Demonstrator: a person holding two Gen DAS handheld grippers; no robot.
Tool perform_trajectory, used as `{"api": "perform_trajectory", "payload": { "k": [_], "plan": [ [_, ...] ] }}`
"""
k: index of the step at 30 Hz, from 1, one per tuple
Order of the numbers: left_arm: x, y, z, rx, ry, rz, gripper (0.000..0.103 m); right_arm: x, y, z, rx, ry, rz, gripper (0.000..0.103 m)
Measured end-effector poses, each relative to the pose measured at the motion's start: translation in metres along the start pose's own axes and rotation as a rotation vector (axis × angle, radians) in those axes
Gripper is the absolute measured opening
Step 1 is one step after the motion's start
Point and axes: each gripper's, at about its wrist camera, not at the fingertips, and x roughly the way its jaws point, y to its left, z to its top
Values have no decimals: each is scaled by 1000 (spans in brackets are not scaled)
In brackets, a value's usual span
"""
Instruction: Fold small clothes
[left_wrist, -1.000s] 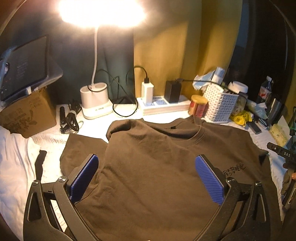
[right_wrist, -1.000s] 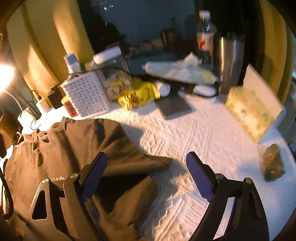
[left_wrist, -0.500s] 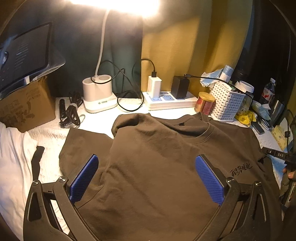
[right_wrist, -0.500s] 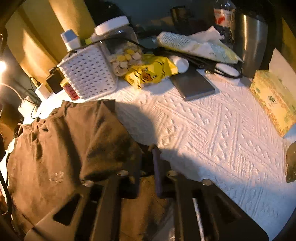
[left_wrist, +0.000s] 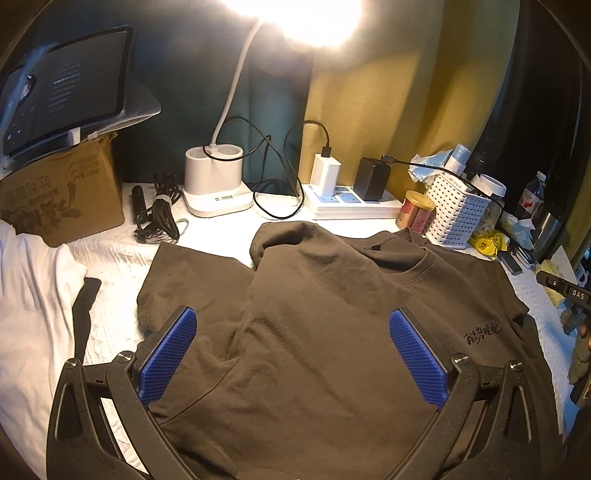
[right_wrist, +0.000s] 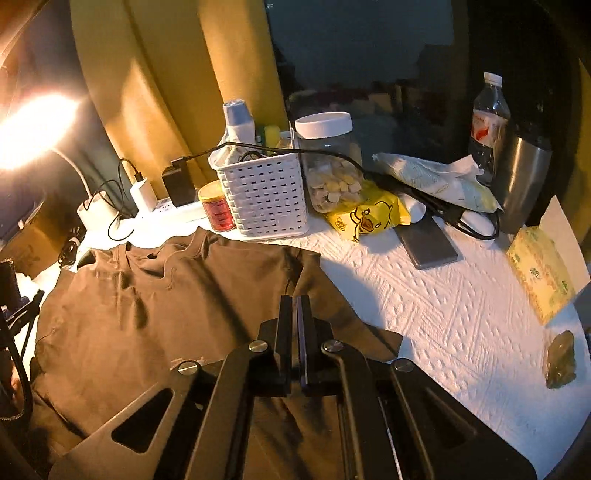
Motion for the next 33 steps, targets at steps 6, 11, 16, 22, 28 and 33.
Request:
{"api": "perform_trajectory", "payload": {
  "k": [6, 11, 16, 22, 28, 33],
  "plan": [
    [-1, 6, -4, -9, 7, 4, 103, 23, -29, -20, 38, 54, -73, 83],
    [1, 0, -5, 7, 19, 21, 103, 38, -51, -41, 99, 105, -61, 96],
    [2, -7, -5, 26, 28, 40, 103, 52, -53, -46, 110, 156, -31, 91],
    [-1, -10, -2, 46, 24, 54, 103, 56, -45, -39, 55, 147, -10, 32],
    [-5, -7, -1, 48, 16, 54, 103, 47, -37, -35, 42, 106, 31, 16],
    [-9, -2, -3, 46, 8, 43, 103, 23, -20, -24, 11, 50, 45, 15]
  ]
}}
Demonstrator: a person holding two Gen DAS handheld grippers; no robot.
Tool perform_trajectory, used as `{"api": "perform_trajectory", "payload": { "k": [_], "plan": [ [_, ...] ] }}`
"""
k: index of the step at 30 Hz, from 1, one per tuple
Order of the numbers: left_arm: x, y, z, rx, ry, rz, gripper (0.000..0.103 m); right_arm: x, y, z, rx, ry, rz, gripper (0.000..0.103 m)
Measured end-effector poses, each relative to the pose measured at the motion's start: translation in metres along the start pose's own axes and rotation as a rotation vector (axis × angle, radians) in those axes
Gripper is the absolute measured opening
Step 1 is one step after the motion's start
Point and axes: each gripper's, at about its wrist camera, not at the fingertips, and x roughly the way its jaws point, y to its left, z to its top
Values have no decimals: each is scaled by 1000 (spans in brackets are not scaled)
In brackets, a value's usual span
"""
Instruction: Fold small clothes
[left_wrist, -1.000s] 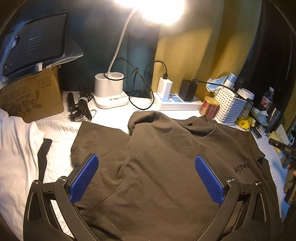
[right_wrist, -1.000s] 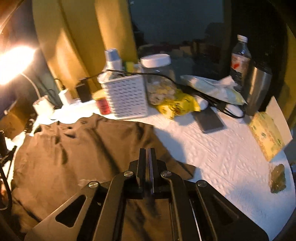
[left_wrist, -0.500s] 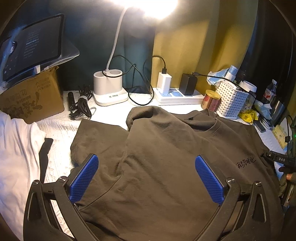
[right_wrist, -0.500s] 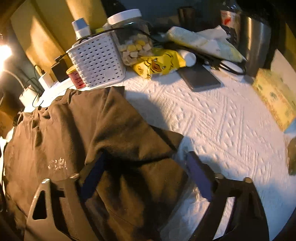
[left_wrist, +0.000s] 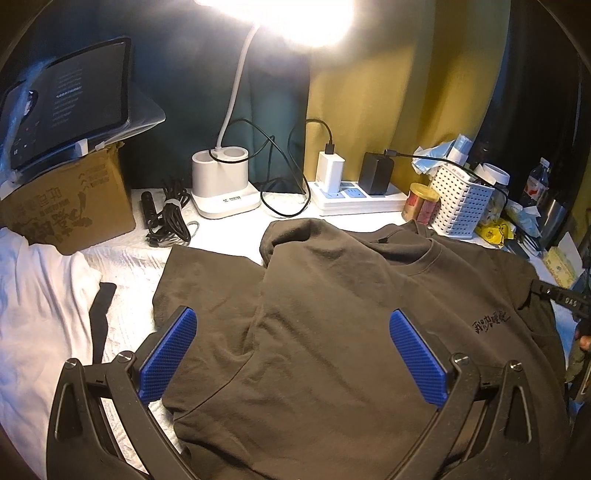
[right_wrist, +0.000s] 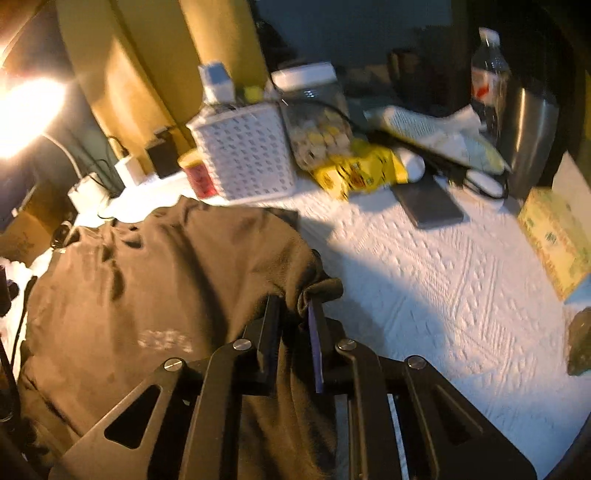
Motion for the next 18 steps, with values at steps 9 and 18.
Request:
{"api": "perform_trajectory", "payload": {
  "k": [9, 18],
  "plan": [
    [-7, 16, 1, -42, -5, -72, 103, -13, 45, 8, -63, -8, 71, 15],
    [-11, 50, 3, -134, 19, -89, 103, -1, 90, 3, -116, 16, 116, 15]
  ]
}}
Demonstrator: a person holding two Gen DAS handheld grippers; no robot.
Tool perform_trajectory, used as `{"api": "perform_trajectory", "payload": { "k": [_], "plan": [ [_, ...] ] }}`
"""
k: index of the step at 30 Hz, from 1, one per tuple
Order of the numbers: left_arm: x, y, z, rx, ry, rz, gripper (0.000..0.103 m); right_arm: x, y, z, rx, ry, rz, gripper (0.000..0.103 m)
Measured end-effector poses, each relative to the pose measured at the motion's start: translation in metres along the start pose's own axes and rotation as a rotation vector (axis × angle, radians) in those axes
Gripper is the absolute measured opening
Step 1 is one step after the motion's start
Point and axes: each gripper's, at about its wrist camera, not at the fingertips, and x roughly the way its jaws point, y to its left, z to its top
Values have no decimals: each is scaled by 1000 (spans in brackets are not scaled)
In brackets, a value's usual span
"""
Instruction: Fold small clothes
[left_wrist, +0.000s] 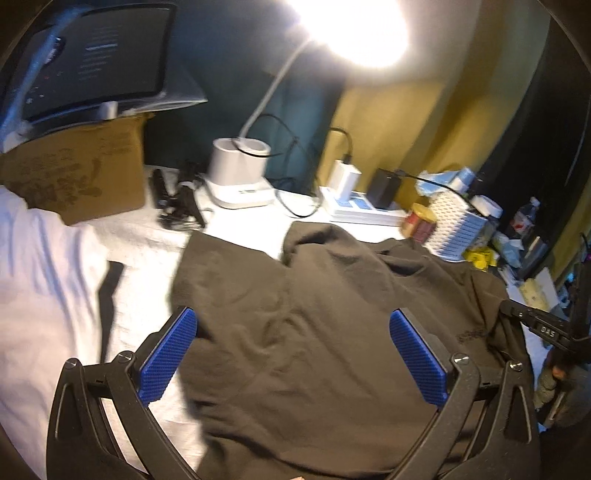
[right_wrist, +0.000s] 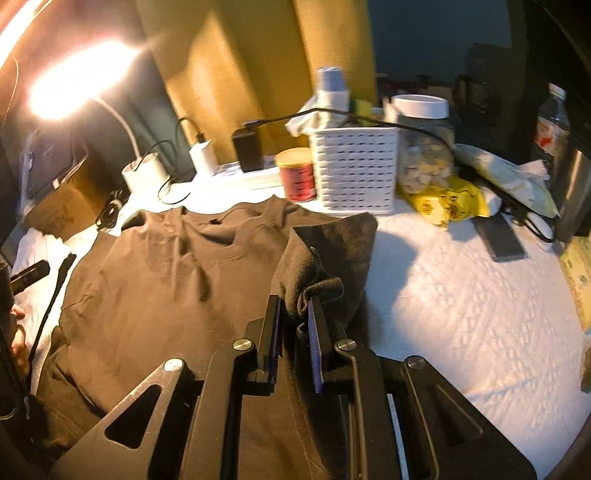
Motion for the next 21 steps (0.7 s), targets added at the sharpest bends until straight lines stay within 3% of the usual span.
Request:
{"api": "perform_trajectory", "payload": {
  "k": [10, 11, 13, 14, 15, 18, 21],
  "plan": [
    [4, 13, -11, -4, 28, 32, 103, 35, 28, -7, -17, 56, 81, 16],
    [5, 13, -13, -9, 32, 32, 103, 38, 31, -8, -19, 59, 87, 22],
    [7, 13, -14, -13, 38, 32, 103, 42, 35, -9, -25, 61, 121, 43],
    [7, 13, -15, -15, 41, 32, 103, 42, 37, -10, -28, 56, 135, 61],
    [7, 12, -16, -15, 44, 31, 103, 39, 40, -11, -39, 43, 137, 70],
    [8, 9, -16, -11, 48, 36, 103, 26, 43, -12, -80, 17, 137, 70],
    [8, 7, -17, -10, 53, 34, 103, 10, 30, -14, -84, 0, 85, 70]
  ]
}}
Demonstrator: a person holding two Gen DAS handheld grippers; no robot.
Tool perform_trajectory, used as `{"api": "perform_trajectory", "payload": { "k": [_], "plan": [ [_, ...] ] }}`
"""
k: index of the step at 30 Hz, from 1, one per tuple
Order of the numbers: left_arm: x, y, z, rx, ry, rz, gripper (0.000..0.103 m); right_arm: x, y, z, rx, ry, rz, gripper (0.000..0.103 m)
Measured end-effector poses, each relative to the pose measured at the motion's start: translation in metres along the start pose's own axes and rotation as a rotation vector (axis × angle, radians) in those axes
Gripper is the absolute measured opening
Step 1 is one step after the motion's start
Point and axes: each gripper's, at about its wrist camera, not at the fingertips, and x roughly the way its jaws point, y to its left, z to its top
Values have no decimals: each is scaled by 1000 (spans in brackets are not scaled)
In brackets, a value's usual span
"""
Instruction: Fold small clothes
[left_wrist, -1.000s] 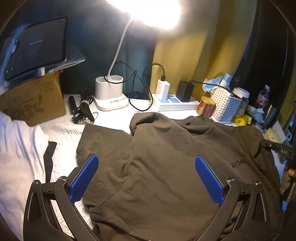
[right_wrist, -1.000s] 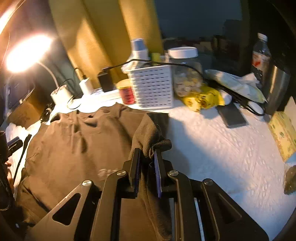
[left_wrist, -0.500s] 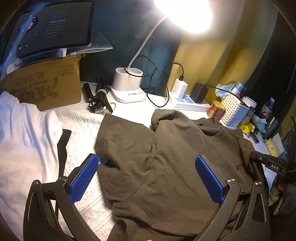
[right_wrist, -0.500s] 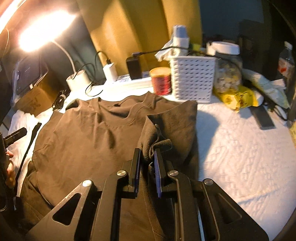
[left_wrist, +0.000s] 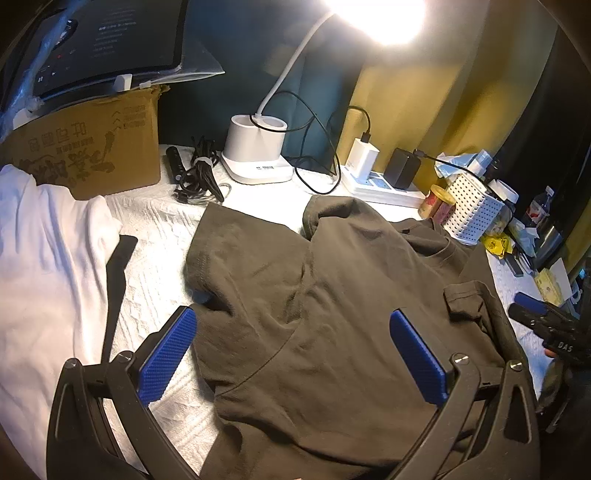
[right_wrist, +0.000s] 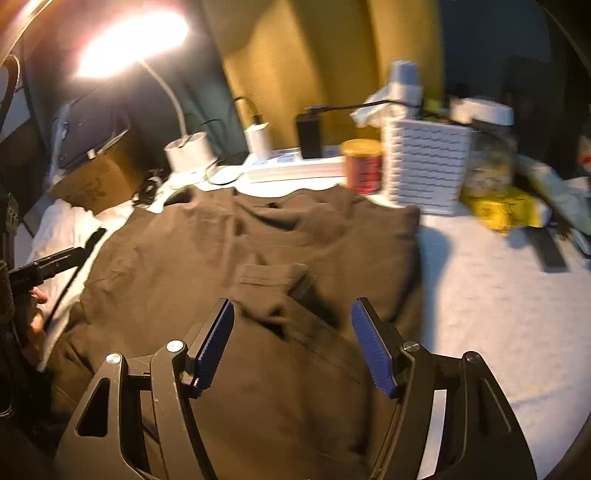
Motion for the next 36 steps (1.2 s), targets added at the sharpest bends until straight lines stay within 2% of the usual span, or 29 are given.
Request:
{"api": "perform_trajectory", "payload": {
  "k": [3, 5, 7, 9, 13, 16, 20, 22, 26, 30, 34, 36],
  "plan": [
    [4, -4, -2, -1, 18, -7, 103, -6, -27, -13, 48, 17, -47, 70],
    [6, -8, -3, 9, 28, -9, 103, -3, -45, -23, 103, 53, -47, 70],
    [6, -12, -4, 23, 31, -7, 103, 1, -57, -33, 178, 94, -3, 70],
    [5, -16, -4, 34, 33, -5, 103, 4, -56, -40, 195, 113, 43, 70],
    [1, -18, -5, 37, 30, 0, 103, 1, -35, -42, 135, 99, 68, 70],
    [-5, -19, -5, 45, 21, 8, 103, -9, -28, -36, 103, 47, 29, 70],
    [-13, -20, -8, 52, 8, 24, 103, -15, -18, -29, 38, 11, 70, 70],
    [-16, -21, -9, 55, 7, 28, 103, -4, -15, -27, 16, 42, 92, 70],
    [-25, -24, -11, 62, -4, 35, 103, 25, -21, -32, 60, 152, 129, 70],
    [-31, -21, -14, 54, -12, 44, 103, 10, 1, -37, -28, 161, 222, 70],
    [-29, -20, -20, 49, 4, 36, 103, -2, 24, -53, -103, 213, 296, 69],
    [-30, -21, -23, 59, 7, 34, 103, -10, 33, -62, -125, 221, 305, 70]
  ]
}}
